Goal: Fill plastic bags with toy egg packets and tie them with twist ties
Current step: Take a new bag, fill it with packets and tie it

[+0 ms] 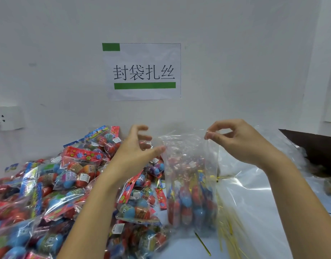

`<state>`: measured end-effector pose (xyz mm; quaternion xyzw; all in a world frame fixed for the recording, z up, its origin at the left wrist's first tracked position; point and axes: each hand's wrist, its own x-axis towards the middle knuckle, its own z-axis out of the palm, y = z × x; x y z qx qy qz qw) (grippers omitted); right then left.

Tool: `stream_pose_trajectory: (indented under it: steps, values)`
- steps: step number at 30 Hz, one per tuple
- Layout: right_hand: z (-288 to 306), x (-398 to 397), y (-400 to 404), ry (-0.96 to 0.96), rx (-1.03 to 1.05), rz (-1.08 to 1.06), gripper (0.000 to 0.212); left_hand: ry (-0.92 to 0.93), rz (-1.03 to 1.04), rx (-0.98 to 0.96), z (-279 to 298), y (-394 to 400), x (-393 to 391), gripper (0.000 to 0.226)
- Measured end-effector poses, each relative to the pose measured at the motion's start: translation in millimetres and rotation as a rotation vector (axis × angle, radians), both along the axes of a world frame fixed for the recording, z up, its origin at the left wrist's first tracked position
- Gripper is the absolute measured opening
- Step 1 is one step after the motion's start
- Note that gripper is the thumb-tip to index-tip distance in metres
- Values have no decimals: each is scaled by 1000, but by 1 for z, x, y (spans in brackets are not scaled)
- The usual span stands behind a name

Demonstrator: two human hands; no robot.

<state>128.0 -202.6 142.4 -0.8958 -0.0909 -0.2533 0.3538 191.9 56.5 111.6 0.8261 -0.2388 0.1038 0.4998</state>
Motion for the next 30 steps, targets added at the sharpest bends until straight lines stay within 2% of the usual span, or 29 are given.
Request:
stream_pose_trajectory:
  steps: [2,3,4,5,7,9,12,14,16,18,20,22,23,25,27,28,30]
  values:
    - [0,-1,-1,4,22,20,9,185,-65,247,-10,10,4,110]
    - [1,-2,-2,3,49,34,2,262,-105,386,-15,13,5,120]
    - [1,-2,-5,4,85,61,10,314,-139,482,-21,12,6,122]
    - [0,-2,-9,23,126,95,28,332,-159,521,-27,10,7,120]
    - [-2,-3,-22,118,207,161,73,319,-167,526,-33,2,9,121]
    - [-10,-4,-40,250,212,174,105,300,-180,549,-37,-9,12,133]
    - [-27,-1,-57,526,96,137,123,258,-210,554,-44,-24,12,132]
    - [-39,5,-52,709,15,131,127,218,-299,434,-53,-35,9,122]
    - [-50,15,-37,742,18,210,114,169,-348,277,-65,-46,7,97]
    - [-59,26,-20,677,1,308,94,117,-360,130,-74,-58,7,67]
    - [-66,33,-7,642,-33,365,94,112,-349,27,-78,-67,6,56]
    - [-71,39,0,627,-42,408,92,109,-372,-37,-79,-73,5,54]
    - [-73,41,2,615,-35,414,80,115,-396,-70,-79,-75,4,59]
    - [-73,41,9,577,-29,386,49,146,-400,-126,-79,-77,3,82]
    - [-74,41,13,533,-13,379,27,179,-383,-163,-79,-77,5,98]
    - [-75,41,15,516,-3,395,24,201,-382,-184,-78,-76,6,97]
    - [-75,40,19,492,9,407,22,241,-388,-246,-77,-75,8,79]
